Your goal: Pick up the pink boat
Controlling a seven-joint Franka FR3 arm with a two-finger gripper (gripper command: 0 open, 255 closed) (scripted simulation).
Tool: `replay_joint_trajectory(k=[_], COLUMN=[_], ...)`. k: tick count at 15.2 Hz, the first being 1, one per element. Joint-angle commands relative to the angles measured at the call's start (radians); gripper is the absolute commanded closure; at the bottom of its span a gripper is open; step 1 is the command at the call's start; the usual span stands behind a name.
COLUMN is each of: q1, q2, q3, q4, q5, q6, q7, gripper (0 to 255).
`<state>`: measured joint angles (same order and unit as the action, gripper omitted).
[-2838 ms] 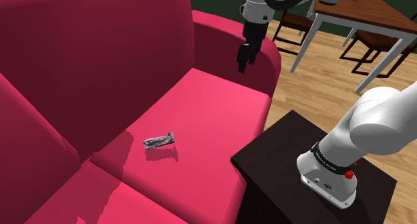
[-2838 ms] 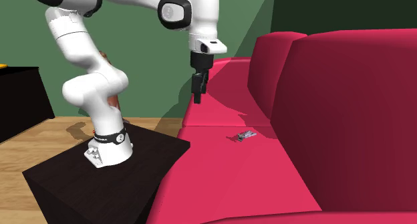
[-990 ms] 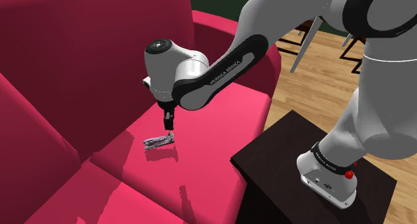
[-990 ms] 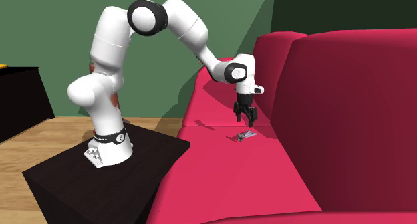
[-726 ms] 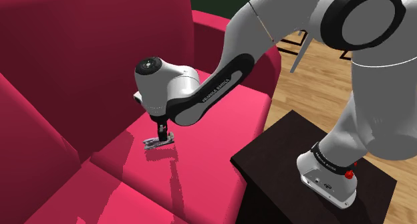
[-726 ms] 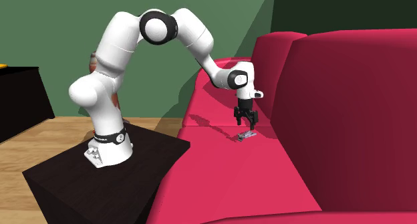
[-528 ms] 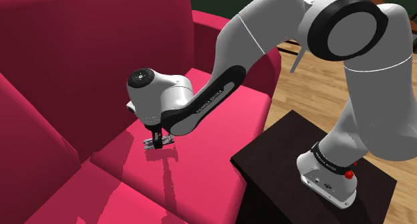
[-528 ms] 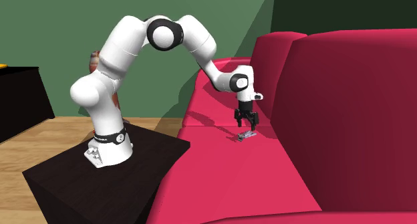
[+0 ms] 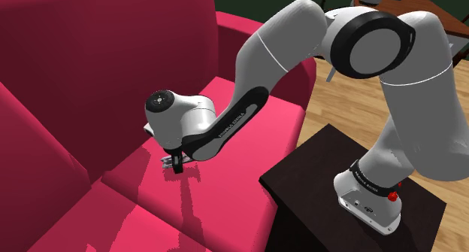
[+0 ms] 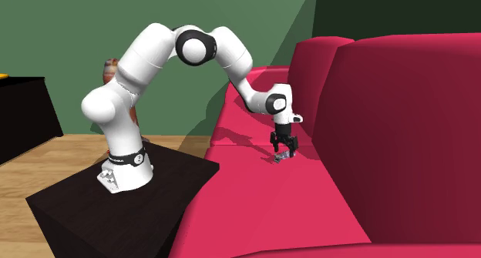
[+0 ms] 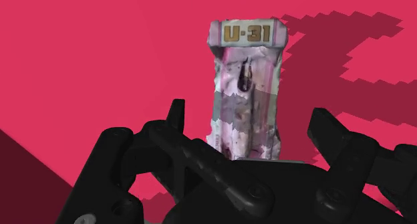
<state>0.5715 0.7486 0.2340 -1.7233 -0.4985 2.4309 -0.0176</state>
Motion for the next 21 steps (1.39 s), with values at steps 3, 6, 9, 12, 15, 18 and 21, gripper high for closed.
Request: replay_joint_trajectory(k=[3, 6, 9, 12, 15, 18, 21], q1=[0.001, 0.001, 0.001, -0.004, -0.011, -0.018, -0.024], q2=[0.006, 0.006, 0.006, -0.018, -0.048, -0.078, -0.107], q3=[-0.002, -0.002, -0.002, 0.005, 0.015, 0.025, 0.035], q4=[0.004, 0.004, 0.004, -0.007, -0.014, -0.020, -0.024], q5=[-0.002, -0.002, -0.002, 0.006, 0.017, 0.029, 0.042], q6=[0.003, 0.003, 0.003, -0.010, -0.033, -0.056, -0.080], q7=[0.001, 0.001, 0.001, -0.005, -0.016, -0.026, -0.037], gripper=[255, 255, 255, 255, 255, 255, 255])
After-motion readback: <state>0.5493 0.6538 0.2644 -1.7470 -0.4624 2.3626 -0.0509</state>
